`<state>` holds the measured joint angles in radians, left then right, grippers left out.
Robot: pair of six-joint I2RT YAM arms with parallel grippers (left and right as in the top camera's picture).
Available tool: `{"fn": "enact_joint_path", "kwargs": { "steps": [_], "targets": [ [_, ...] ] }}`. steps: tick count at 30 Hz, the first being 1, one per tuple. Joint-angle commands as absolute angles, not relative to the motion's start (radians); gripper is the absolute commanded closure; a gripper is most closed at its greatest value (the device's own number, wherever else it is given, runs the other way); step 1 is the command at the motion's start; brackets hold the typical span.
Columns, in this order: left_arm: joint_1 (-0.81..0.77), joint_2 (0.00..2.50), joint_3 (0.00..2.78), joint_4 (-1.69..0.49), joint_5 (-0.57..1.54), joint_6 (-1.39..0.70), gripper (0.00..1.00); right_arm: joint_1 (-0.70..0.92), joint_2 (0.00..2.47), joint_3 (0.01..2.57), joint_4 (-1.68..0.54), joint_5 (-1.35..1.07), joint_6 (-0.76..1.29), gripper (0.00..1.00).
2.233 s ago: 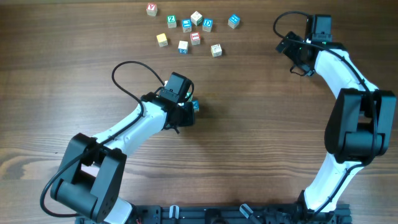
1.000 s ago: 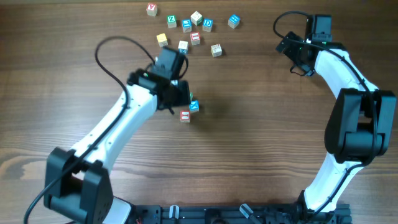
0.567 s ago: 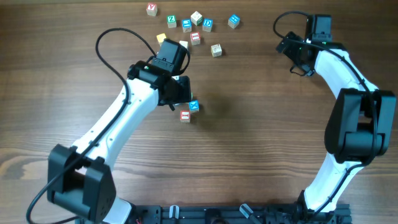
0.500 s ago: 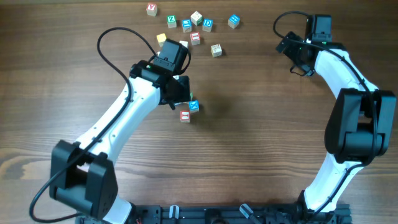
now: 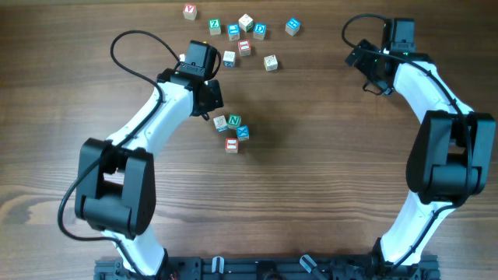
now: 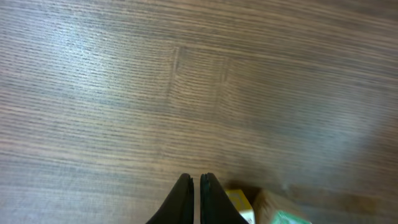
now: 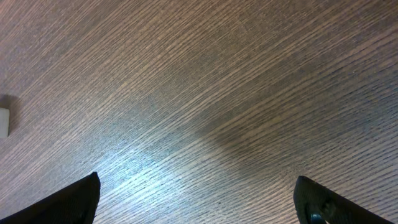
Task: Form a circle
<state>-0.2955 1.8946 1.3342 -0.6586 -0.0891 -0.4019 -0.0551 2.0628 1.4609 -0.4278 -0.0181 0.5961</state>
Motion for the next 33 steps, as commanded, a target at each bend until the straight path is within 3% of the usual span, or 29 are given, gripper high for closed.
{"fn": "enact_joint_path", "kwargs": {
  "steps": [1,33],
  "targets": [
    [-0.290,1.945,1.339,-0.623,-0.070,-0.400,0.91,-0.054,2.080,1.457,-0.426,-0.009,0.583,0.00],
    [-0.300,1.982,1.339,-0.700,-0.007,-0.400,0.90,-0.054,2.080,1.457,-0.426,-0.008,0.583,0.00]
  ]
}}
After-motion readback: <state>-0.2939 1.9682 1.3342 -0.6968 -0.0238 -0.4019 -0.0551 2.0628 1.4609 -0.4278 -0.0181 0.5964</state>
